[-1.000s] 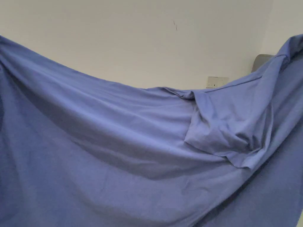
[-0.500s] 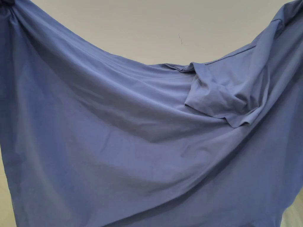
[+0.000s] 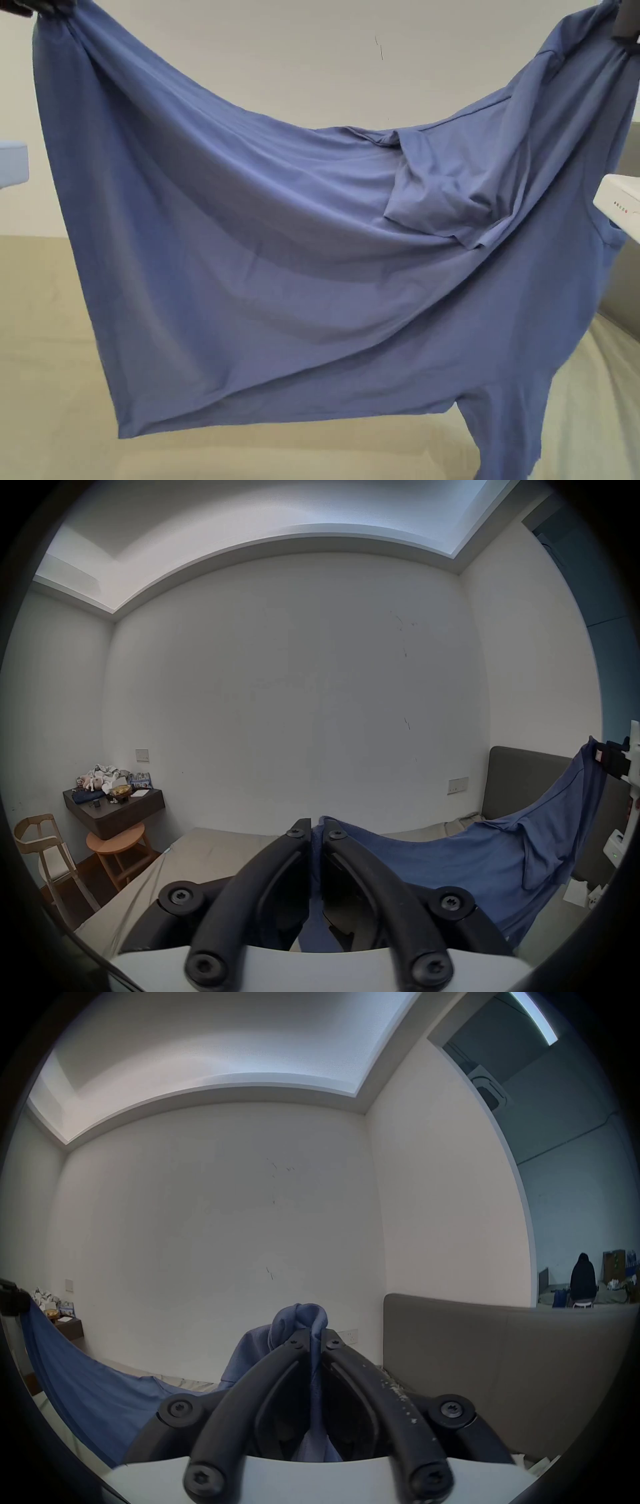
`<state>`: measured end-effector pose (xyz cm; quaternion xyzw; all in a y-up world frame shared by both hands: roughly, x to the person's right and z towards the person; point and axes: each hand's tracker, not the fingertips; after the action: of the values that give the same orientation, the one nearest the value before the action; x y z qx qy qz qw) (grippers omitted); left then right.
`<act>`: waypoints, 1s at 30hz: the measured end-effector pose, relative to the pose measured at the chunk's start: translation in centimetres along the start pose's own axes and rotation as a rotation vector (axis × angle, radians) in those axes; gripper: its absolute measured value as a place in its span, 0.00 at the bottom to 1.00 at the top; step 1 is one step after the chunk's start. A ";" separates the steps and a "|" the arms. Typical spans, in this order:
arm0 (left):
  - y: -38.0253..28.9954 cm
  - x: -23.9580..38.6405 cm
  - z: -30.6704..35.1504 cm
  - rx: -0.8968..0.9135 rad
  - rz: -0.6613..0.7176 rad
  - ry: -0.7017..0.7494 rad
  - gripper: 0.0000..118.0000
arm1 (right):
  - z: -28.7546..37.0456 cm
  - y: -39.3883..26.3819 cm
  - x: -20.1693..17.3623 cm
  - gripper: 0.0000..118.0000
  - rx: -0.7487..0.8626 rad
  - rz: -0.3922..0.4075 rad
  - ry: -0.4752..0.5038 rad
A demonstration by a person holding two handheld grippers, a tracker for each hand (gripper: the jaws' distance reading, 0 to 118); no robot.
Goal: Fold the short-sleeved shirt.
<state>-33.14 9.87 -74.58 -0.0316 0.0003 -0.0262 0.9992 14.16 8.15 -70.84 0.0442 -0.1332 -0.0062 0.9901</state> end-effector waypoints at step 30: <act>-32.6 -2.0 12.8 -0.654 0.060 -0.162 0.04 | 15.2 -28.1 6.3 0.06 -0.646 0.087 0.081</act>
<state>-36.85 -21.74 -59.76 -0.3526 -0.0700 0.0075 0.9331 16.19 -21.27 -57.08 -0.2776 -0.0866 -0.0040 0.9568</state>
